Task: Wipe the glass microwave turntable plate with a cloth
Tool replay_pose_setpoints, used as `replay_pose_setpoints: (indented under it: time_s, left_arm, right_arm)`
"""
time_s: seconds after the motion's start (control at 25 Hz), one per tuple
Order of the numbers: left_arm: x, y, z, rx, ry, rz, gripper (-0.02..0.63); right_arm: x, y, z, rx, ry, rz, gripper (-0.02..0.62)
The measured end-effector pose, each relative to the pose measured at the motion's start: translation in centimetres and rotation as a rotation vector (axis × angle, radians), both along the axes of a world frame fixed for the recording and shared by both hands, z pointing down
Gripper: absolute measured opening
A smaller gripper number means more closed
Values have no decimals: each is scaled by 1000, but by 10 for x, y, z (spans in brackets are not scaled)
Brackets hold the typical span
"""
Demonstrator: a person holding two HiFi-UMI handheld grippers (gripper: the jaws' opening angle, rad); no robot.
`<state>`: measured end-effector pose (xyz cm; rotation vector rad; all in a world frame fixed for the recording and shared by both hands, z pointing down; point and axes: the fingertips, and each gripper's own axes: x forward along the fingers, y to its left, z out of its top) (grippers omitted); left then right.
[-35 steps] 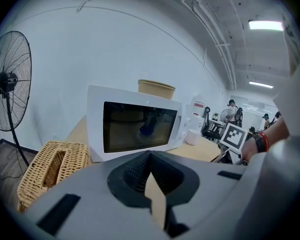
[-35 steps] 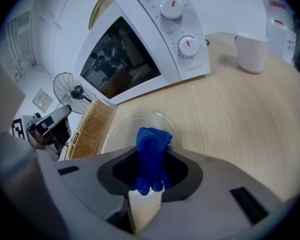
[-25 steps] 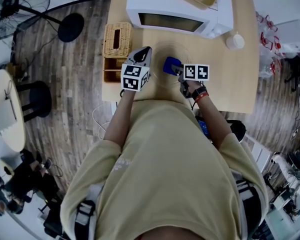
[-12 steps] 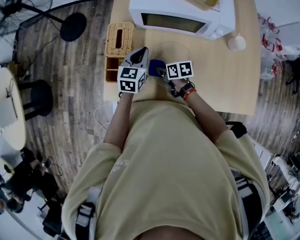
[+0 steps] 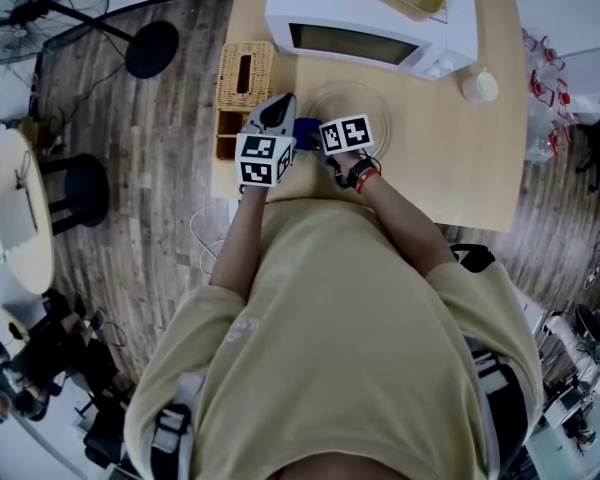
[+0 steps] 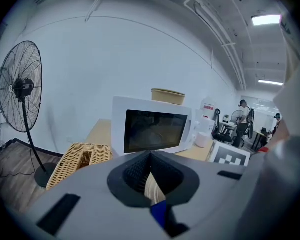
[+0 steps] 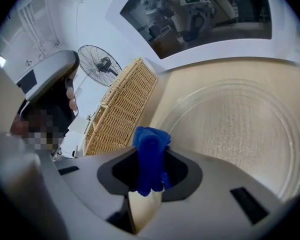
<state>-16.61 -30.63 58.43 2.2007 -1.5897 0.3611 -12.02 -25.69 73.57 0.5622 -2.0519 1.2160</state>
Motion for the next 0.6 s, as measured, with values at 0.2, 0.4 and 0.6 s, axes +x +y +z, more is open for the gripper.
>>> replay_pose_setpoints:
  time_s: [0.2,0.4,0.6]
  left_arm:
    - [-1,0,4,-2,-5,-2,20]
    - [1,2,5,-4,-8,2,20]
    - [2,5,7,-3,-15,4,20]
  right_arm:
    - [4,0,3,-9,-6,13,115]
    - [10,0,2,-11,-4,20,116]
    - [23,0,4,-10,7,36,117]
